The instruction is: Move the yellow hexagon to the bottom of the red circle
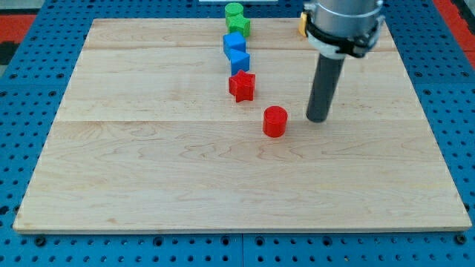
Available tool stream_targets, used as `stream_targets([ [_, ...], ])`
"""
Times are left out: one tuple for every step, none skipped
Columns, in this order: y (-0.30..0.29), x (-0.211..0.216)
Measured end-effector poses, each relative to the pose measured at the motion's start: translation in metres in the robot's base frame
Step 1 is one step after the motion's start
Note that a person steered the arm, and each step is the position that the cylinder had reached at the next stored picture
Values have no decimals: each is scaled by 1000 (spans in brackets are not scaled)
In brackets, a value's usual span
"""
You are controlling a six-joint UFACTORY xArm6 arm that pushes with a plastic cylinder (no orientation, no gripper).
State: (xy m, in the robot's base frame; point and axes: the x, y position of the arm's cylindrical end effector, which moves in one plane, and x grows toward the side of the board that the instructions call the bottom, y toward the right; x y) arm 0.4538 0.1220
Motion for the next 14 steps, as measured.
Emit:
stream_targets([
  [-30,17],
  [-58,-8],
  [-78,-32],
  [-45,-44],
  [-7,-103],
  [84,-151],
  [171,-182],
  [164,-248],
  [112,-263],
  [100,-233],
  [75,-236],
  [63,-262],
  [37,-237],
  [42,-195],
])
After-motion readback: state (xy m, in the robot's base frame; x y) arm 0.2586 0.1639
